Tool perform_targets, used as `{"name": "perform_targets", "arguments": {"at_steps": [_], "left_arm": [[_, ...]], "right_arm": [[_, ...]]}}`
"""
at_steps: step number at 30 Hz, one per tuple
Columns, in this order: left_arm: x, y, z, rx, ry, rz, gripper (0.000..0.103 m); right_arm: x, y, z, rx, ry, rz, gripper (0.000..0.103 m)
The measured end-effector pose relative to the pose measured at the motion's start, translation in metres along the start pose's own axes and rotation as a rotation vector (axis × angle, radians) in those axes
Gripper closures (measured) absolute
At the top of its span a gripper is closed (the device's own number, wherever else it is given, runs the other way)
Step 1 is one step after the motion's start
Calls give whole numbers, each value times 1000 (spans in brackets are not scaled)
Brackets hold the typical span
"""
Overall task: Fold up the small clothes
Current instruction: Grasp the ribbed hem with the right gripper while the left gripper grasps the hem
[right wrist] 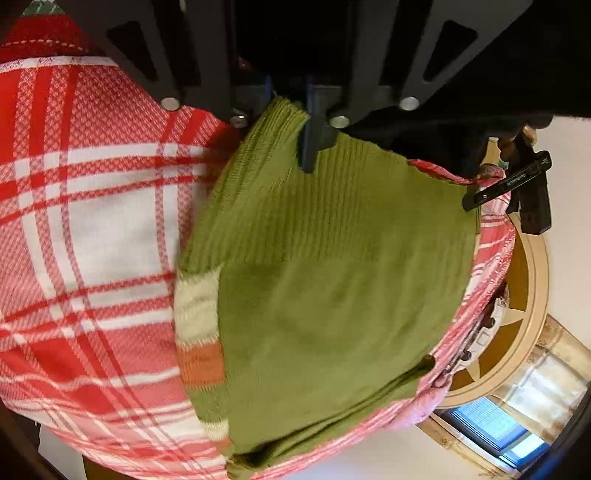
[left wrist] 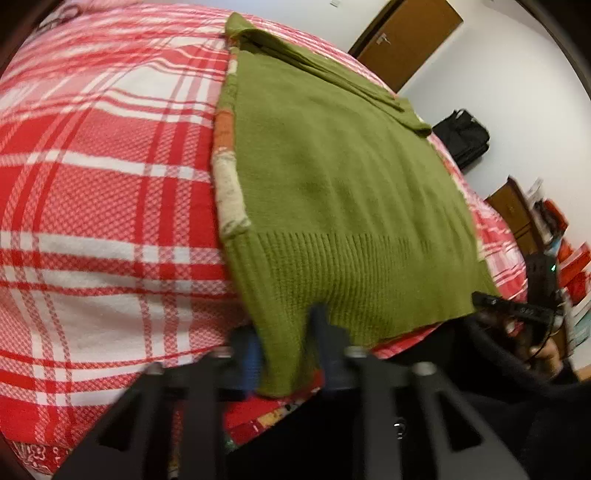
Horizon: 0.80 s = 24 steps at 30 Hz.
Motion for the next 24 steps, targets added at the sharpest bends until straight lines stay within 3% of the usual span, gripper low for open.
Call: {"name": "perform_targets", "arguments": {"at_steps": [8, 15, 17, 20, 22, 24], "left_arm": [[27, 34, 34, -45, -53, 75, 92], [106, 48, 46, -78, -31, 161, 92], [128, 44, 45, -42, -54, 179, 92], [165, 34, 39, 61, -97, 202, 92], [186, 28, 29, 147, -113, 203, 92], [197, 29, 28, 226, -184, 200, 92]], "right_arm": [[39, 55, -25, 259, -83, 113, 98], [109, 73, -30, 345, -131, 207, 98], [133, 68, -25, 349, -154, 221, 98], [165, 47, -17, 349, -213, 211, 98], [183, 29, -8, 303, -224, 205, 98], [193, 12, -2, 291, -259, 181, 98]]}}
Point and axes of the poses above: each gripper's, at about its wrist camera, not at the fingertips, and y roughly against the way its jaws point, z to its right, x to its top, the point moved 9 cm from there along -y, roughly the way its jaws point, and after that the axes turned 9 degrees about -x, right-handed, at the moved point
